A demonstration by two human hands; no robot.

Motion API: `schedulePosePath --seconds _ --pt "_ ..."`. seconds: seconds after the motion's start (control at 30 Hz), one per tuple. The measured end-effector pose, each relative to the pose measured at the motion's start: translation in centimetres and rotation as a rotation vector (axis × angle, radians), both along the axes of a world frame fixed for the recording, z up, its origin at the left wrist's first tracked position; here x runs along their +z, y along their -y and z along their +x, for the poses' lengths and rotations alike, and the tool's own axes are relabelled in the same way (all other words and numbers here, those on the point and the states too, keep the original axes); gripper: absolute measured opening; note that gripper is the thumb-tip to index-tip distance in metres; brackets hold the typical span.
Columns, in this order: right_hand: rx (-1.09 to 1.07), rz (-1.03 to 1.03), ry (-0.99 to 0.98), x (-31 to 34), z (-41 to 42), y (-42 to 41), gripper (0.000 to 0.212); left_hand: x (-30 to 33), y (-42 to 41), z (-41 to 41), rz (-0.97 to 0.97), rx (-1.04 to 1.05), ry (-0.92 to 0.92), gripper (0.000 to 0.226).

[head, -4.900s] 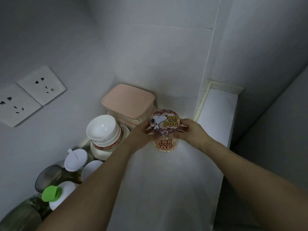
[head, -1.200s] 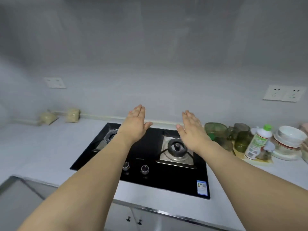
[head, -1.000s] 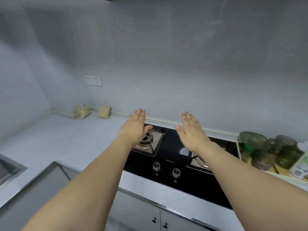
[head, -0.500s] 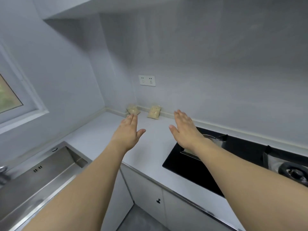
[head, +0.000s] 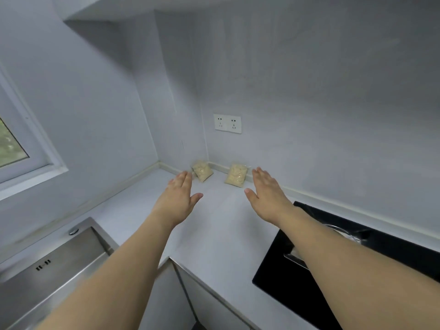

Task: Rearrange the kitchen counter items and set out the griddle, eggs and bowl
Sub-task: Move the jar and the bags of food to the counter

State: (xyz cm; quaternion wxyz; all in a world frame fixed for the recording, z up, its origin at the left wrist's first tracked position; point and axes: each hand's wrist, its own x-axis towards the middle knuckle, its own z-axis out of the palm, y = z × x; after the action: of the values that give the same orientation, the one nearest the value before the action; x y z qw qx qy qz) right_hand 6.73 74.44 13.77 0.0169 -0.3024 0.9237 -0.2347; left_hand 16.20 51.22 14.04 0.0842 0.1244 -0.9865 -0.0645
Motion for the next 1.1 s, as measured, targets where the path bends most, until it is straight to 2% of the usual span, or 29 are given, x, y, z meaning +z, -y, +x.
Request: schedulePosePath --seconds 0.23,0.4,0.53,0.67,0.73,0.8,0.93,1.0,1.1 --pt "0.045 0.013 -0.013 -0.4 -7.2 6.4 0.062 0.2 6.1 -6.0 0.045 0.098 -0.010 0.071" --pt "0.027 0.039 0.045 -2.2 -10.9 10.0 0.061 -2.3 8.6 -9.1 0.125 0.136 0.083 0.072" --pt "-0.072 0.076 0.119 -3.9 -15.1 12.7 0.062 -4.4 11.7 -13.7 0.344 0.218 0.055 0.072" --pt "-0.180 0.063 0.259 -4.9 -18.8 14.9 0.059 -6.0 14.3 -18.3 0.636 0.329 -0.051 0.065" --pt "-0.254 0.023 0.356 -5.4 -20.6 16.3 0.057 -7.0 16.1 -20.7 0.767 0.396 -0.081 0.050" --pt "-0.324 0.005 0.390 -5.9 -22.8 17.7 0.051 -8.3 18.0 -23.1 0.852 0.430 -0.100 0.022" --pt "-0.527 -0.111 0.511 -7.0 -26.9 20.4 0.034 -9.9 21.2 -28.1 1.055 0.507 -0.192 0.028" --pt "-0.662 -0.191 0.600 -7.7 -28.5 21.4 0.009 -10.3 22.0 -30.0 1.121 0.561 -0.191 0.028" --pt "-0.822 -0.339 0.708 -8.9 -30.8 23.4 0.012 -11.5 23.2 -33.0 1.210 0.603 -0.150 0.024"
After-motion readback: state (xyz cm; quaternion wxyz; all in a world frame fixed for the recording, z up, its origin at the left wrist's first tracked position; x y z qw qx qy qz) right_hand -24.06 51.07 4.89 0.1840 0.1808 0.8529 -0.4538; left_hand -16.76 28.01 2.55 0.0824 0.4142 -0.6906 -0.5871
